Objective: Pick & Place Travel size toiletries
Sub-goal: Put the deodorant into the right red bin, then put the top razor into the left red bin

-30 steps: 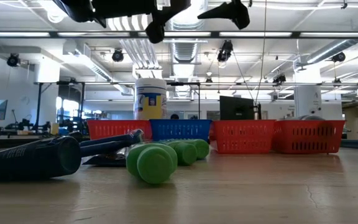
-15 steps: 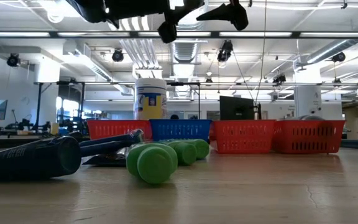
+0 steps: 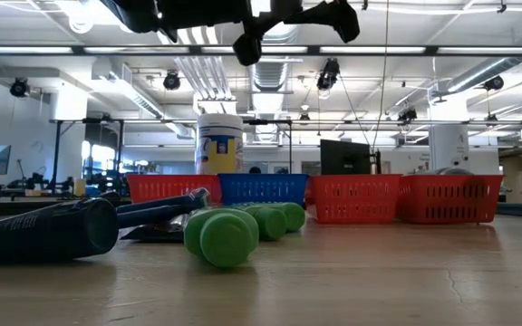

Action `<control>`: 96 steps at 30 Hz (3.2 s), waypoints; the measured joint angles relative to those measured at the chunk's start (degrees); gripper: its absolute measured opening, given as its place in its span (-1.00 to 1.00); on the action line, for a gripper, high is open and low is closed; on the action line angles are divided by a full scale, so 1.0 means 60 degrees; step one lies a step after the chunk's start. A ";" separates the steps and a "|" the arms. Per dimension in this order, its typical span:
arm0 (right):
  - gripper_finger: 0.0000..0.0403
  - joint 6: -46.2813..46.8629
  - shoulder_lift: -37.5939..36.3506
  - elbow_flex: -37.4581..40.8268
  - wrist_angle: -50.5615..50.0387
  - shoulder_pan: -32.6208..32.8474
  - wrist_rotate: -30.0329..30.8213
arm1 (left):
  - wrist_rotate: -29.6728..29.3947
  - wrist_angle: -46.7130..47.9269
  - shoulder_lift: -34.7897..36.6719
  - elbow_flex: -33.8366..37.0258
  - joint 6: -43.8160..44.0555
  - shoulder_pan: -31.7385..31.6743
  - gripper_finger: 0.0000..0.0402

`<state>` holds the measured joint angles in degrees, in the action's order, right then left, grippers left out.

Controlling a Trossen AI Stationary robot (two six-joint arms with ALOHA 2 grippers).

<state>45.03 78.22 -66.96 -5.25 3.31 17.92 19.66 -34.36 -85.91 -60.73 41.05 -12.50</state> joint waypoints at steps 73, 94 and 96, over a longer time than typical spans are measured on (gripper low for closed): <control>0.29 0.6400 -0.1967 0.4724 -0.4872 -0.0722 -0.2208 | -0.0371 0.8170 0.2612 0.1908 -0.1985 0.0056 0.59; 0.60 0.4251 -0.2200 0.3153 -0.6070 -0.0344 -0.3006 | -0.0375 1.1778 0.2612 0.1907 -0.4271 0.1294 0.58; 0.63 0.3777 -0.2200 0.2945 -0.6077 -0.0176 -0.3002 | -0.0897 1.1808 0.2612 0.1956 -0.4752 0.1822 0.58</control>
<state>67.70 65.01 -49.29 -41.71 2.26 -0.09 14.27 36.49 -70.24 -48.99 12.54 -1.57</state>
